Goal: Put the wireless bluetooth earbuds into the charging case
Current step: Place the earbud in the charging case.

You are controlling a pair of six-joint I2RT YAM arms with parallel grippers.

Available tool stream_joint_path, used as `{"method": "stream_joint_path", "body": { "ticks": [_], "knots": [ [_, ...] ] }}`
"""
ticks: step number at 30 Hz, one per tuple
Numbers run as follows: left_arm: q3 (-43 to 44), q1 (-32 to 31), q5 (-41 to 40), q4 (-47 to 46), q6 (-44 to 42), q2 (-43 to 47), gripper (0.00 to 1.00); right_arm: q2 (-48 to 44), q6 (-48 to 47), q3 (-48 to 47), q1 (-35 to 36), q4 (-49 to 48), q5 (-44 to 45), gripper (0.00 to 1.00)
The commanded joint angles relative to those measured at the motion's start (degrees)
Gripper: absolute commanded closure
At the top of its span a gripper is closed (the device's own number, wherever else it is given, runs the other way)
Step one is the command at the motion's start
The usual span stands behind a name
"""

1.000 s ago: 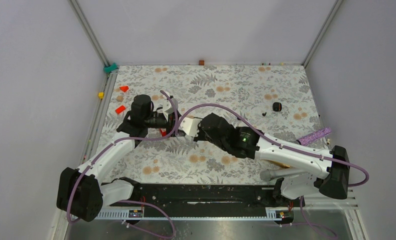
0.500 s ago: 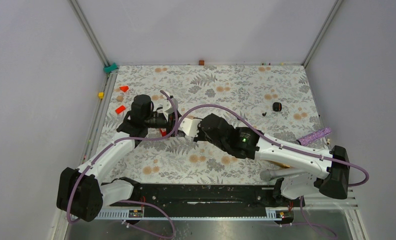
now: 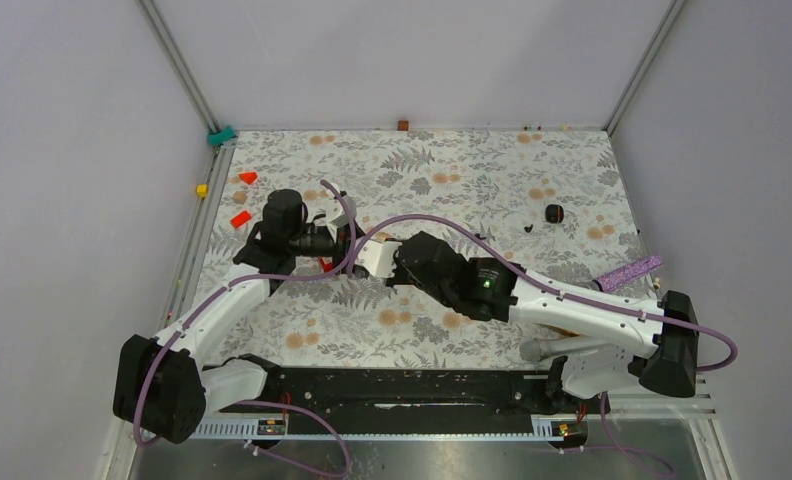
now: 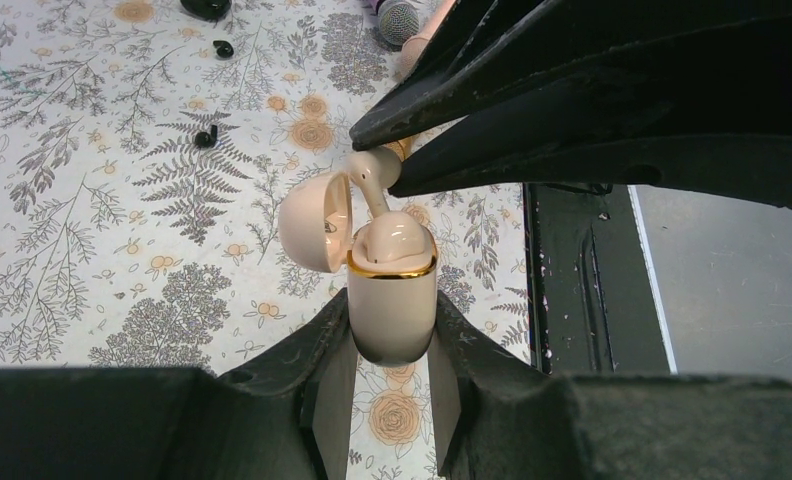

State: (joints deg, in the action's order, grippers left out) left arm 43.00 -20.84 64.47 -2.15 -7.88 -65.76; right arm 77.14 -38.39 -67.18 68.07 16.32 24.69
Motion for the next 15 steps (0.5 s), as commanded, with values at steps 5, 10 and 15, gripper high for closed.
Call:
{"method": "stream_joint_path", "body": {
  "ticks": [5, 10, 15],
  "knots": [
    [1.12, -0.02, -1.76, -1.98, 0.05, -0.07, 1.00, -0.31, -0.37, 0.55, 2.06, -2.68, -0.34, 0.78],
    [1.23, -0.01, -2.35, -2.01, 0.06, -0.26, 1.00, -0.52, -0.35, 0.61, 2.28, -2.37, -0.60, 0.78],
    [1.12, -0.03, -2.91, -1.99, 0.06, -0.25, 1.00, -0.76, -0.38, 0.60, 2.59, -2.16, -0.55, 0.78]
  ]
}}
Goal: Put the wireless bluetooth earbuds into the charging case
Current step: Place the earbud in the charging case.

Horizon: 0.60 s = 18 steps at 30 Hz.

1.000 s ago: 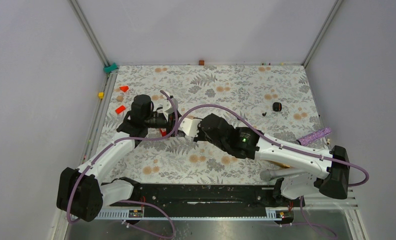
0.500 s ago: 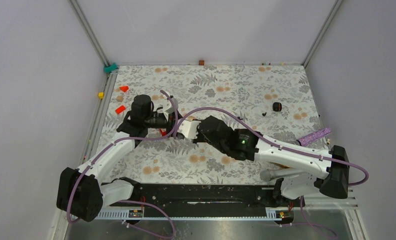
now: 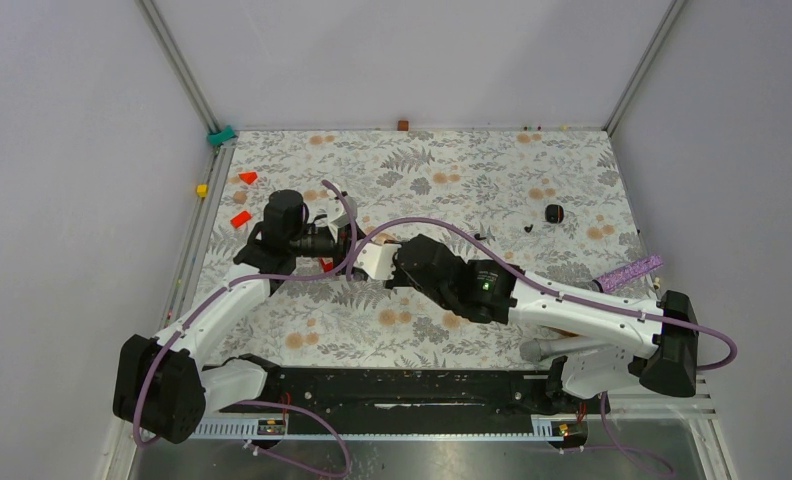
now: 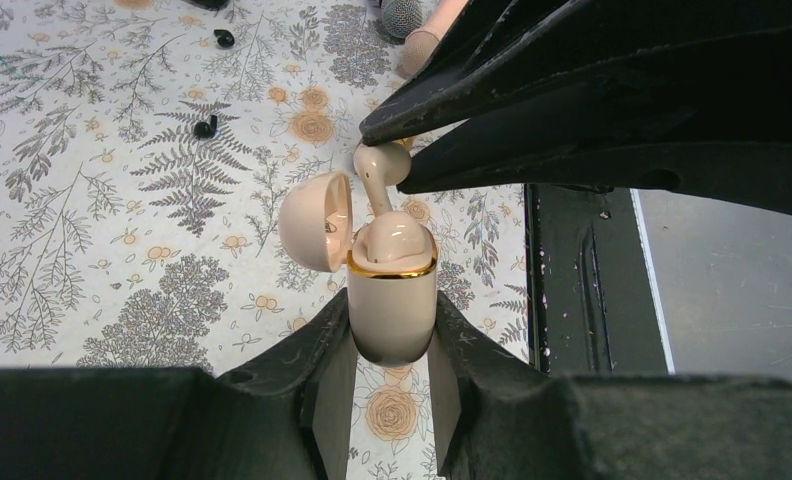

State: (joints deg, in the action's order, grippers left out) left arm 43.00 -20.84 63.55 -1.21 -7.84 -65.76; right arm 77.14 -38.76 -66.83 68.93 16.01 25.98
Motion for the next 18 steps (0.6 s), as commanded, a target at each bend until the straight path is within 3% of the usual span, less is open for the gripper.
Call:
{"method": "stream_joint_path", "body": {
  "ticks": [1, 11, 18],
  "knots": [
    [1.12, -0.04, -2.12, -2.88, 0.01, -0.25, 1.00, -0.93, -0.02, 0.21, 1.74, -1.69, -1.82, 0.78],
    [1.19, 0.06, -2.88, -2.92, 0.00, -0.25, 1.00, -1.22, -0.08, 0.34, 1.87, -1.34, -1.44, 0.78],
    [1.05, 0.06, -3.11, -3.32, 0.27, -0.10, 1.00, 0.24, -2.05, 0.53, 1.91, -4.97, 4.70, 0.78]
  ]
}}
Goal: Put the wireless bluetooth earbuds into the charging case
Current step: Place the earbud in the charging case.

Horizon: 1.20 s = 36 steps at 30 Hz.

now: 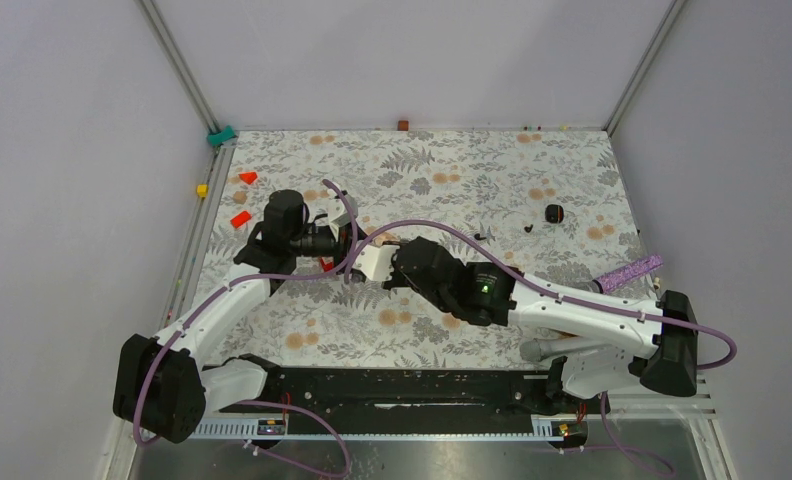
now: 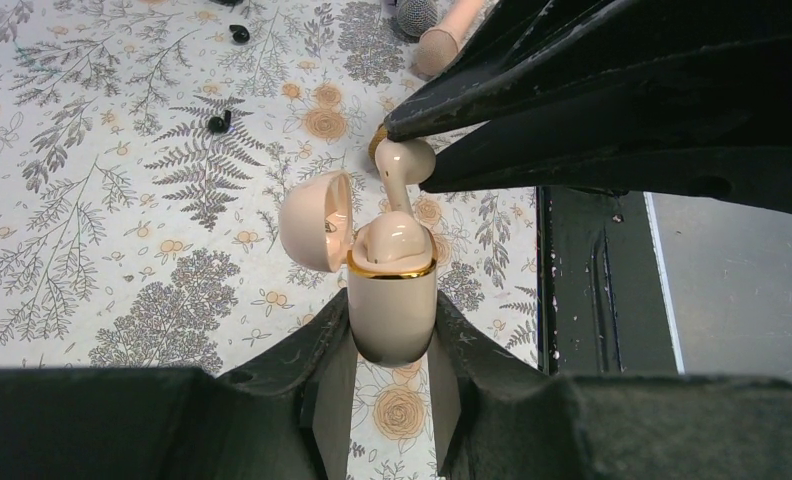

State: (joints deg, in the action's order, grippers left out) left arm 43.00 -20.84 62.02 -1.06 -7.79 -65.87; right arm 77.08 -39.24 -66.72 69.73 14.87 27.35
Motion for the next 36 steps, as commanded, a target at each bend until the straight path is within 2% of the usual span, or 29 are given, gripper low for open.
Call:
{"method": "stream_joint_path", "body": {
  "ticks": [1, 18, 36],
  "knots": [
    [0.99, 0.13, -1.52, -3.59, 0.32, 0.14, 1.00, 0.31, -1.73, 0.52, 1.04, -3.99, 3.80, 0.78],
    [0.59, 0.45, 1.14, -4.48, 0.93, 0.69, 1.00, 0.69, -4.26, 2.38, 1.02, -7.84, 6.72, 0.78],
    [0.24, 0.74, 0.89, -5.89, 1.99, 0.51, 1.00, 0.23, -1.23, 2.47, 1.11, -4.83, 0.06, 0.78]
  ]
}}
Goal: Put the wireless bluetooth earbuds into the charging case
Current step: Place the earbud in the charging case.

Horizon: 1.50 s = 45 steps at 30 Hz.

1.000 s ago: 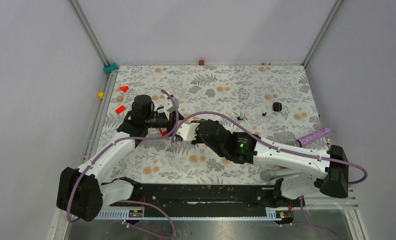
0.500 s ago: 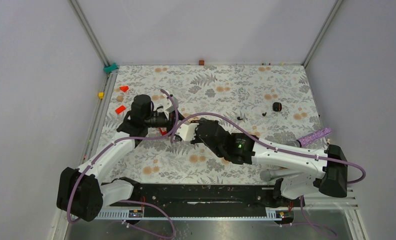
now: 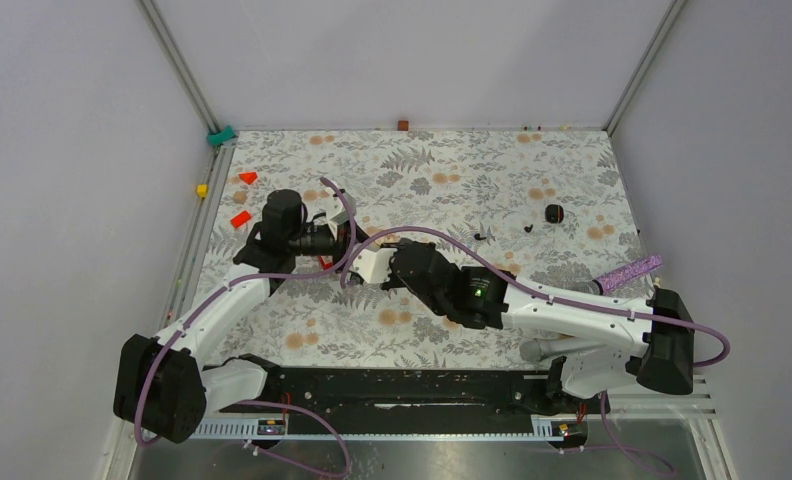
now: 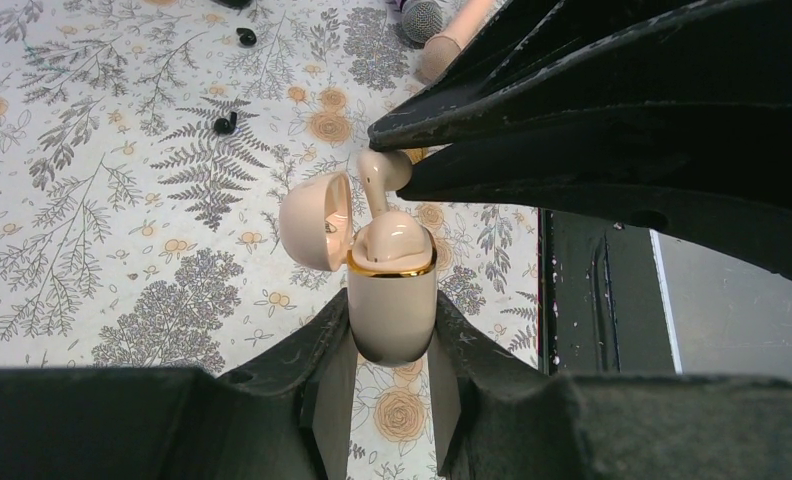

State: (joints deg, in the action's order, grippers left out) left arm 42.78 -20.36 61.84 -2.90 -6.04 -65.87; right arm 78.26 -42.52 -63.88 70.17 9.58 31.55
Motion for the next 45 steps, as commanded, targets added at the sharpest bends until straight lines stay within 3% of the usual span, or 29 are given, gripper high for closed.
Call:
{"method": "stream_joint_path", "body": {
  "ticks": [1, 24, 35, 45],
  "knots": [
    [0.46, 0.28, 1.08, -4.12, 0.20, 0.51, 1.00, -0.73, 2.43, -0.64, 0.70, 0.86, -4.57, 0.78],
    [-0.77, 0.47, 1.51, -5.93, 0.50, 1.53, 1.00, -1.54, 4.63, -3.31, 1.00, 3.41, -4.23, 0.64],
    [-1.47, 0.71, 3.30, -7.37, 0.91, 1.86, 1.00, -2.48, 5.53, -5.24, 0.71, 5.31, -3.85, 0.49],
    [-1.60, 1.09, 4.34, -7.76, 0.90, 2.05, 1.00, -7.58, 13.07, -11.76, -5.95, 15.77, -15.79, 0.33]
  ]
}}
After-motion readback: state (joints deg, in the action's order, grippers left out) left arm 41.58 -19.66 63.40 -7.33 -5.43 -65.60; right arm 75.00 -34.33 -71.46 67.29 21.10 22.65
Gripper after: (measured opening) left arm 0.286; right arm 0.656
